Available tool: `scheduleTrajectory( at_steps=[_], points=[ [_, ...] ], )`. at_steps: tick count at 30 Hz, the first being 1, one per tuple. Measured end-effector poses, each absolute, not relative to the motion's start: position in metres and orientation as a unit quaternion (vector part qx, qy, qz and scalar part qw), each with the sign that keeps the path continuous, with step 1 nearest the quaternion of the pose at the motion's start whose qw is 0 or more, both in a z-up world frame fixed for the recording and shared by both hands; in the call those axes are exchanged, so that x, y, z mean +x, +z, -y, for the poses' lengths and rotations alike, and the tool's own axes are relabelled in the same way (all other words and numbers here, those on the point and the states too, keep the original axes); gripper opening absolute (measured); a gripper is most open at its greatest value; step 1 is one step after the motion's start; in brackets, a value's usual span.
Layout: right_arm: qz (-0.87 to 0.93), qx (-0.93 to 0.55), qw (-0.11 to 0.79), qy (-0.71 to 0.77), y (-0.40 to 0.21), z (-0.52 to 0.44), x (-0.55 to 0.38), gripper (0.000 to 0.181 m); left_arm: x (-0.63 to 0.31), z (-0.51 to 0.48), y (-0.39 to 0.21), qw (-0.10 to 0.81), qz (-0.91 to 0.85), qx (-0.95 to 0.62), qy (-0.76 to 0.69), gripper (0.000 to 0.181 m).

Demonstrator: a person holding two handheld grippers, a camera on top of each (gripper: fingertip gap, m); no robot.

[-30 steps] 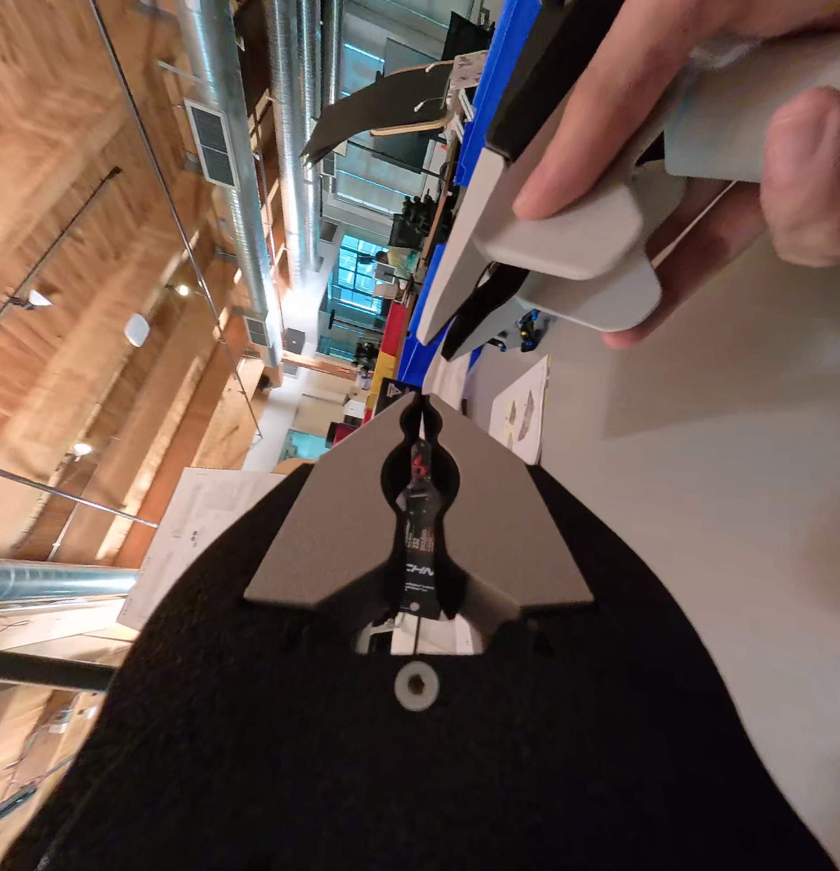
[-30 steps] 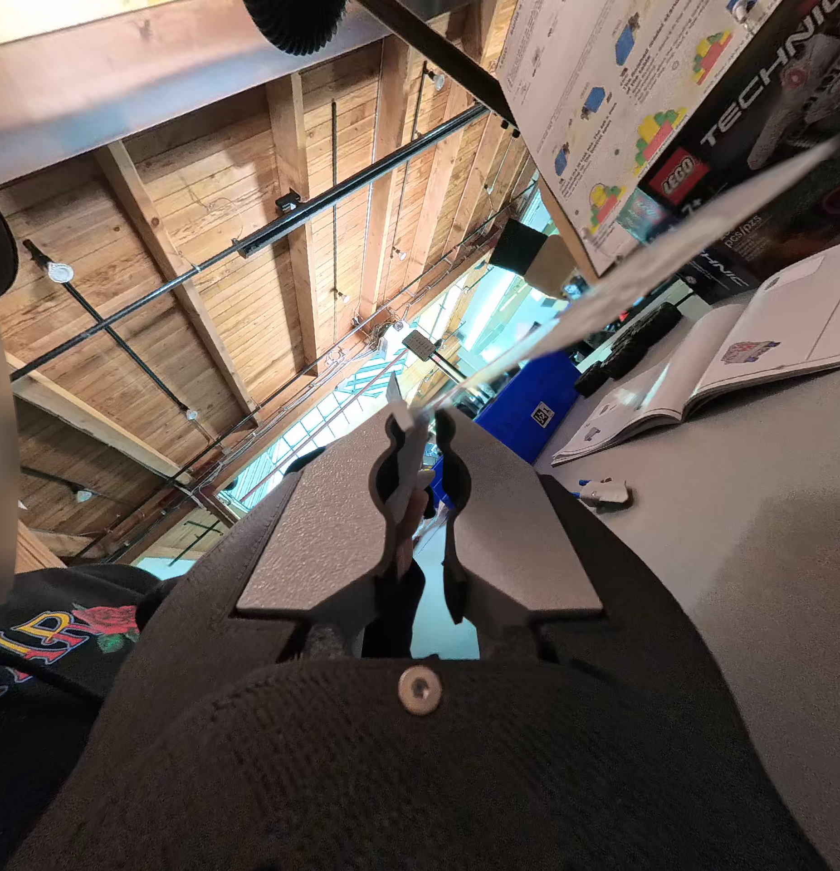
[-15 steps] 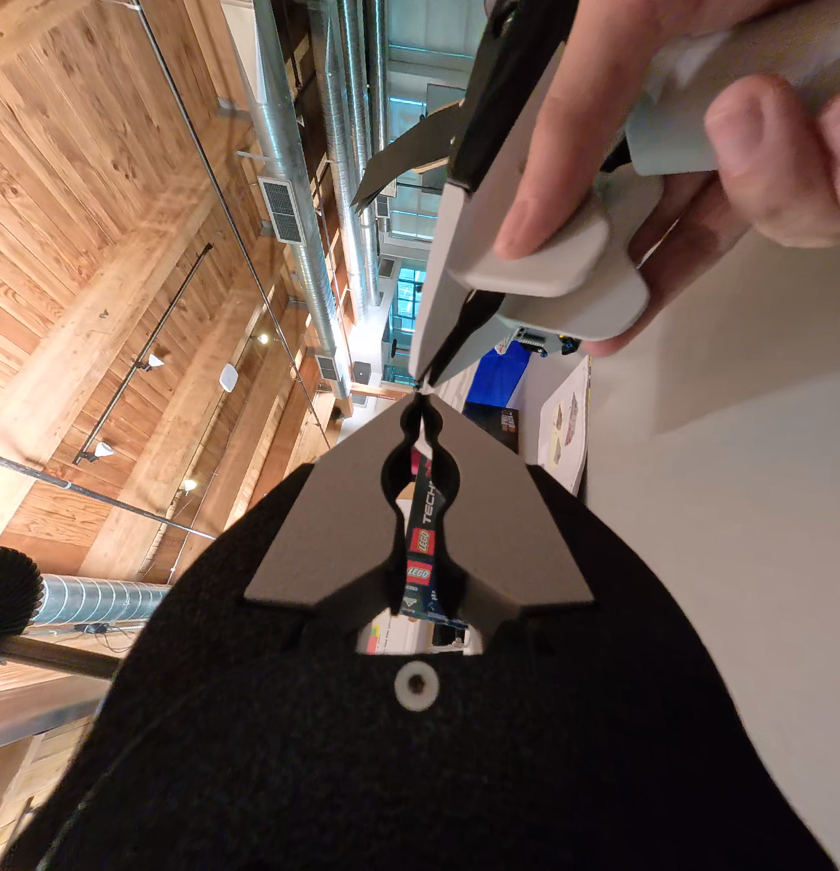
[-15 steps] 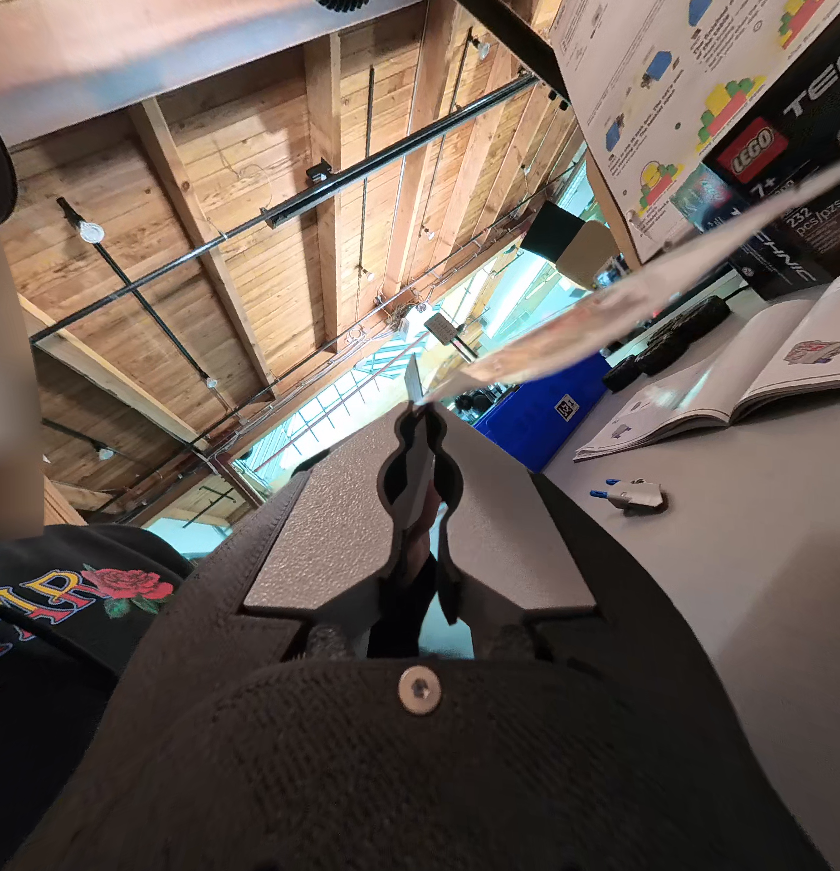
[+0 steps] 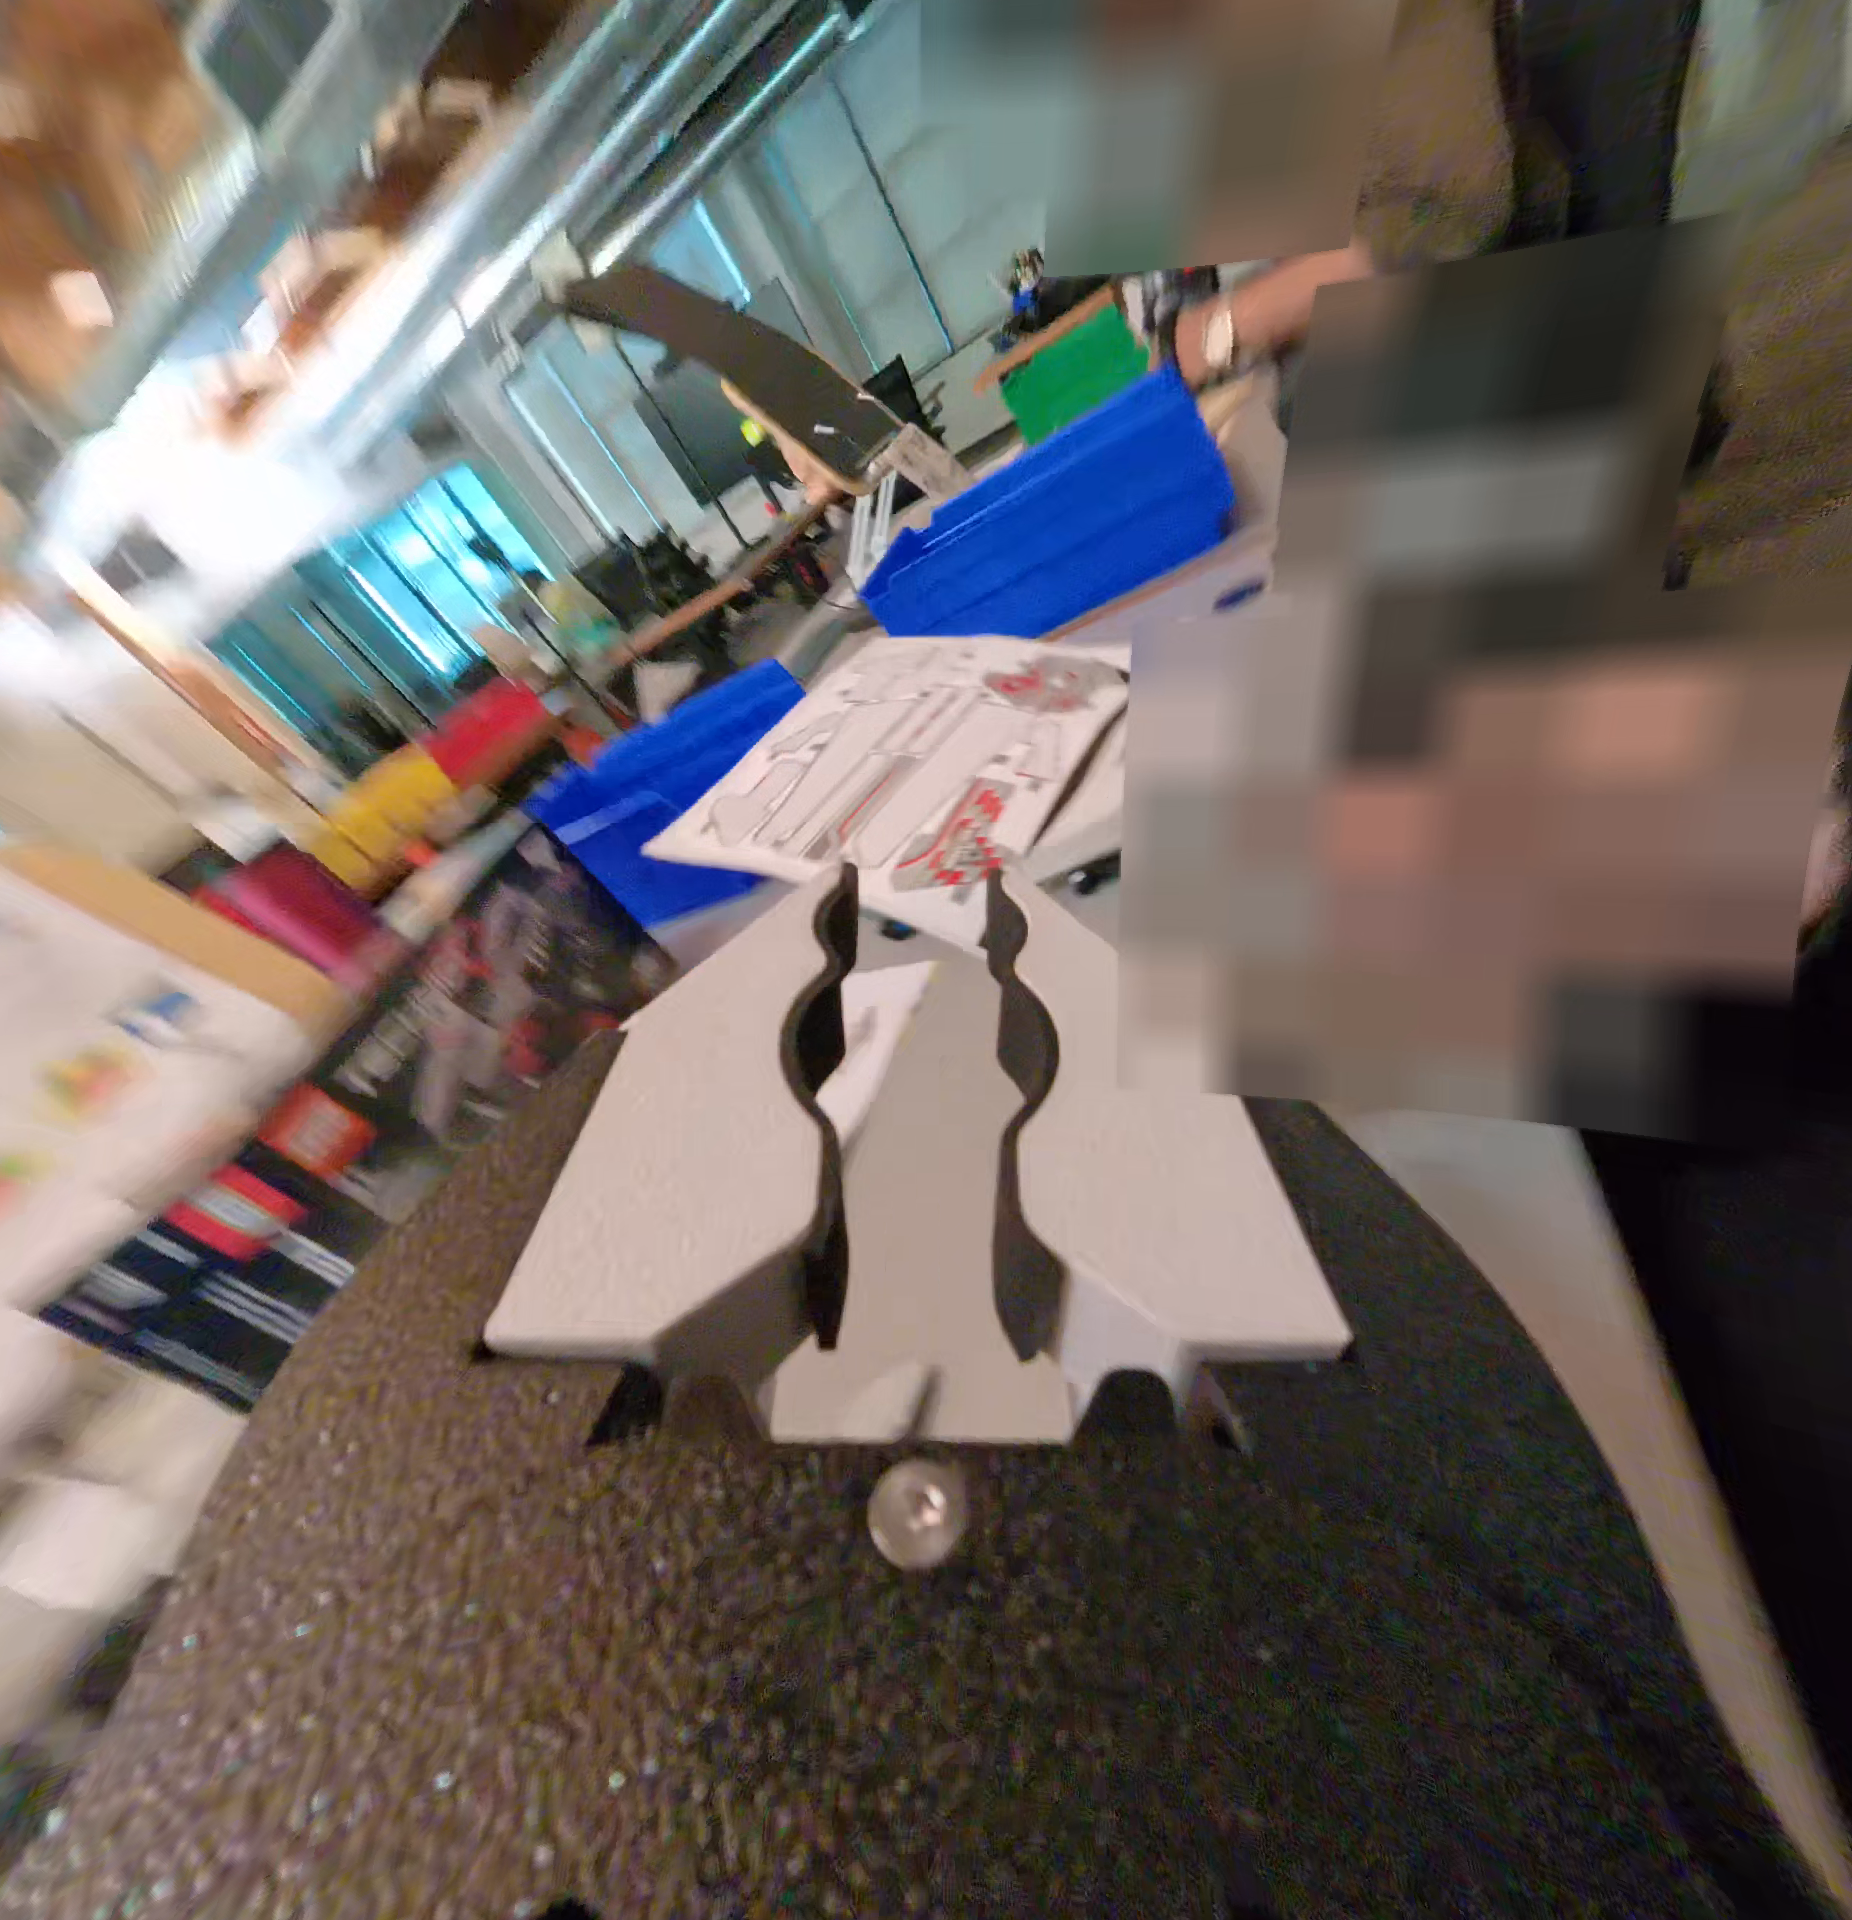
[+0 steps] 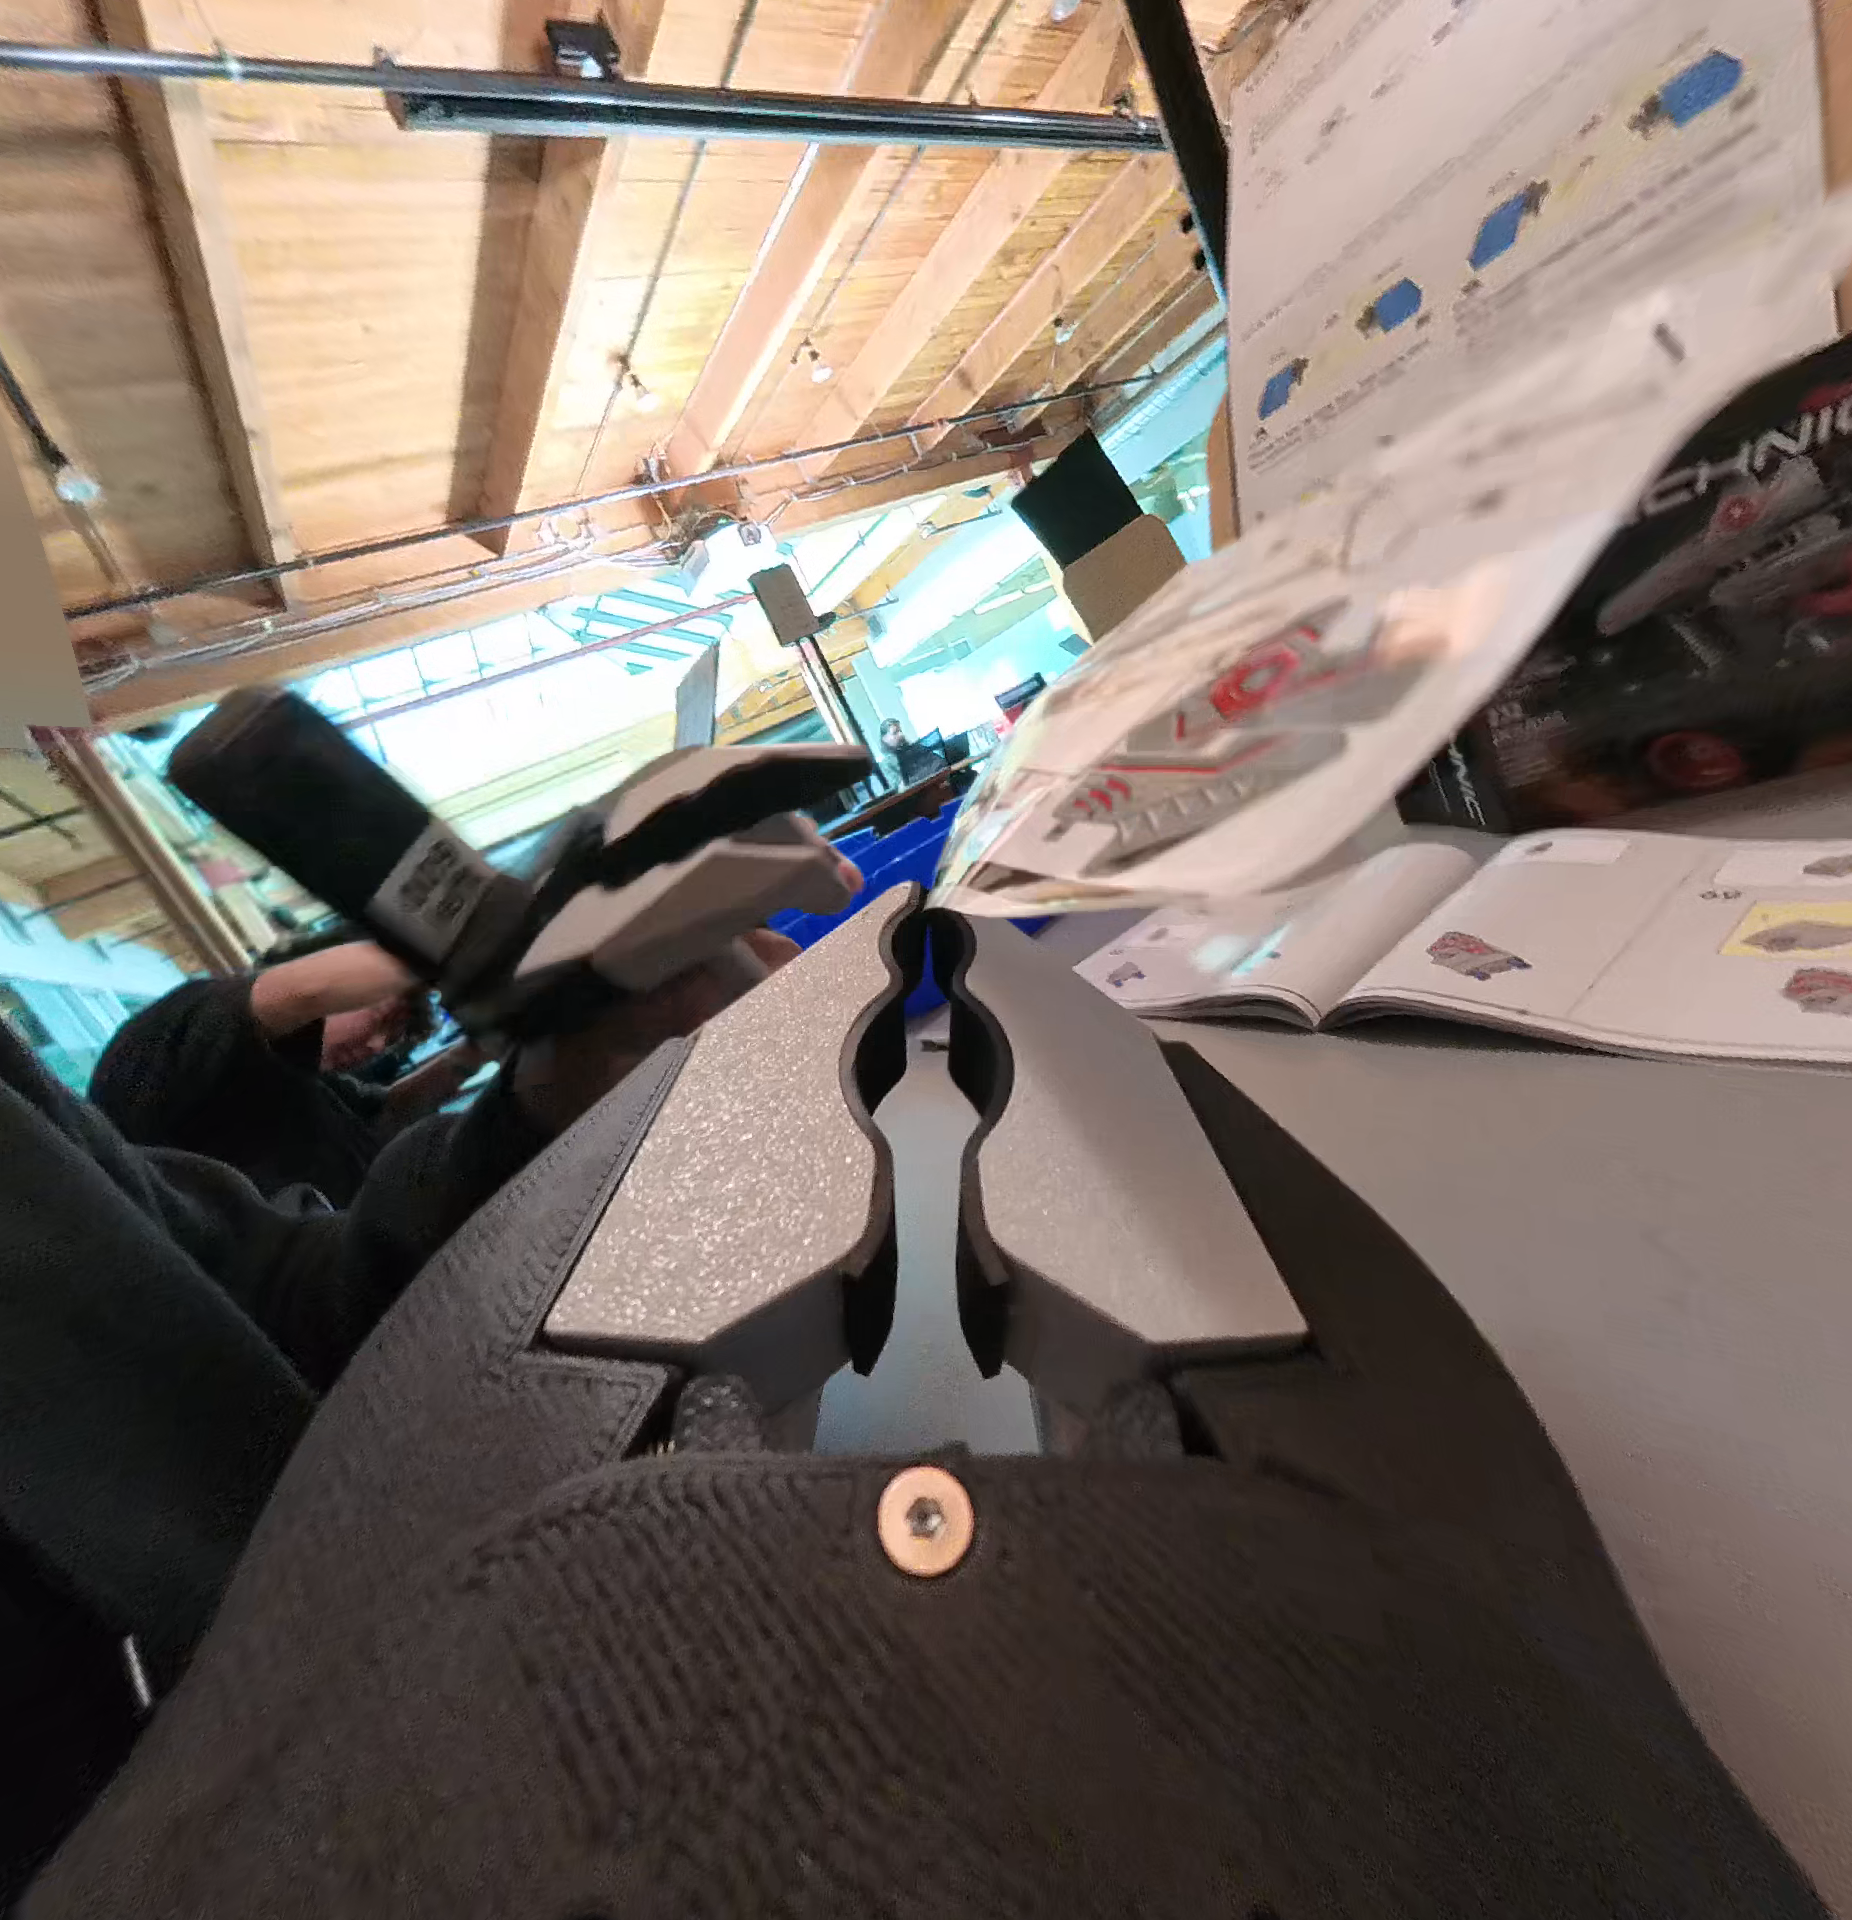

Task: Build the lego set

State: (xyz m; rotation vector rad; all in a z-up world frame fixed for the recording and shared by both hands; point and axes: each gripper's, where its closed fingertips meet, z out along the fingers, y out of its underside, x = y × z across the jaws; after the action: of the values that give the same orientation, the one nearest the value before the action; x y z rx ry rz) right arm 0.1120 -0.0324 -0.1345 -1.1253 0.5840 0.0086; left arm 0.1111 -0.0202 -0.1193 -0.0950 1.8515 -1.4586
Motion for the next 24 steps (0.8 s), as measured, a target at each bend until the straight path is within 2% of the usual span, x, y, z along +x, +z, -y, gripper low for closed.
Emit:
scheduleTrajectory(
  at_steps=[3,5,7,9,12,15,20,24],
  points=[
    [-0.248,-0.518,0.818,0.014,-0.127,0.03,0.105,0.0,0.126,0.008,-0.117,0.206,-0.7,-0.197,-0.655,0.027],
    [-0.244,-0.512,0.823,0.023,-0.125,0.03,0.103,0.0,0.127,0.009,-0.121,0.075,-0.669,-0.258,-0.693,0.023],
    [-0.245,-0.513,0.823,0.025,-0.126,0.029,0.103,0.0,0.118,0.015,-0.118,-0.041,-0.634,-0.263,-0.726,0.017],
    [-0.237,-0.513,0.825,0.028,-0.125,0.028,0.101,0.0,0.113,0.02,-0.118,-0.109,-0.607,-0.269,-0.74,0.011],
    [-0.236,-0.516,0.823,0.033,-0.125,0.026,0.099,0.0,0.116,0.021,-0.119,-0.157,-0.577,-0.283,-0.75,0.0],
    [-0.243,-0.505,0.827,0.048,-0.124,0.03,0.101,0.0,0.114,0.02,-0.117,-0.197,-0.562,-0.283,-0.752,0.0],
    [-0.259,-0.467,0.839,0.106,-0.12,0.038,0.105,0.017,0.116,0.015,-0.121,-0.21,-0.575,-0.286,-0.738,0.0],
    [-0.276,-0.435,0.848,0.126,-0.117,0.043,0.109,0.008,0.116,0.014,-0.122,-0.225,-0.582,-0.286,-0.727,0.0]
  ],
)
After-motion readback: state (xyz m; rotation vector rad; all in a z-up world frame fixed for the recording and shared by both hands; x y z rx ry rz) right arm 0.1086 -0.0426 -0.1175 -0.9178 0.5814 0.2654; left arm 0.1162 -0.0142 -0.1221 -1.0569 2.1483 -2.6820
